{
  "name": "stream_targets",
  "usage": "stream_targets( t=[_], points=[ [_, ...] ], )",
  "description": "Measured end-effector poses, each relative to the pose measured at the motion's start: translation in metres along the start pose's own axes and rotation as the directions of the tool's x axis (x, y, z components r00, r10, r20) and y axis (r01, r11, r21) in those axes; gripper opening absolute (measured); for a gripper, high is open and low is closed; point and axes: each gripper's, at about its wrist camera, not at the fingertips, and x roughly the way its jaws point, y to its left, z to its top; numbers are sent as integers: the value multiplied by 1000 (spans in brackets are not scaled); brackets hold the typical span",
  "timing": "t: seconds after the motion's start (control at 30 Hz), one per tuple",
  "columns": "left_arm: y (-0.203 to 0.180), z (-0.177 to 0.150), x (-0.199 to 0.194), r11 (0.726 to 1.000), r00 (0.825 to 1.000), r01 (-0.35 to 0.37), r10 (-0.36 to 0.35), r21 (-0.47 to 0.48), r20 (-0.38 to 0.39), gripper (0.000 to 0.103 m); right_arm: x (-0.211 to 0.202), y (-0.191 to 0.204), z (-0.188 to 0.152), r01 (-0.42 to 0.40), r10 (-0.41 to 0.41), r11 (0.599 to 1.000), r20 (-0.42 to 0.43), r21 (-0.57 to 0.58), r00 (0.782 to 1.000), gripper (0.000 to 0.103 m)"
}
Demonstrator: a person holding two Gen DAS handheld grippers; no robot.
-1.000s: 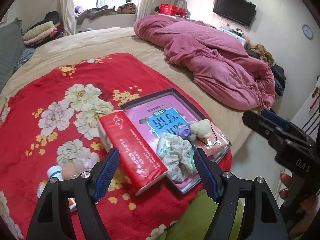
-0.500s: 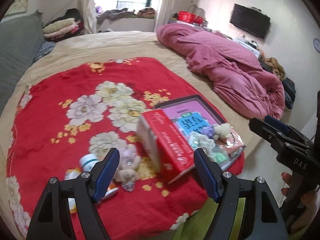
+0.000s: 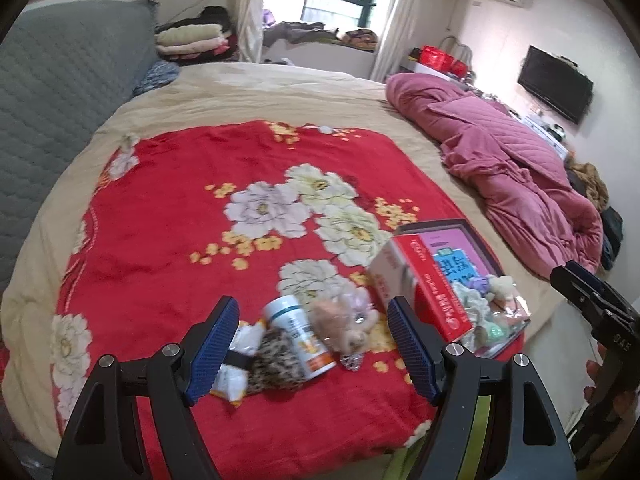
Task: Organize soft objects
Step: 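Move left gripper to the banded snack bag while right approaches the bagged peach plush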
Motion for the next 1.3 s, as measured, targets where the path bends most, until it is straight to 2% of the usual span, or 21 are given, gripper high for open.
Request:
stream_targets(
  t=[0.73, 1.3],
  points=[
    [49, -45, 8, 996, 994, -75, 71, -56, -85, 78, 35, 84, -32, -124, 105, 982, -134, -145, 985, 81],
    [54, -76, 34, 993, 981, -102, 90, -59, -173, 78, 67, 102, -60, -161, 120, 973, -234, -167, 965, 81]
  ],
)
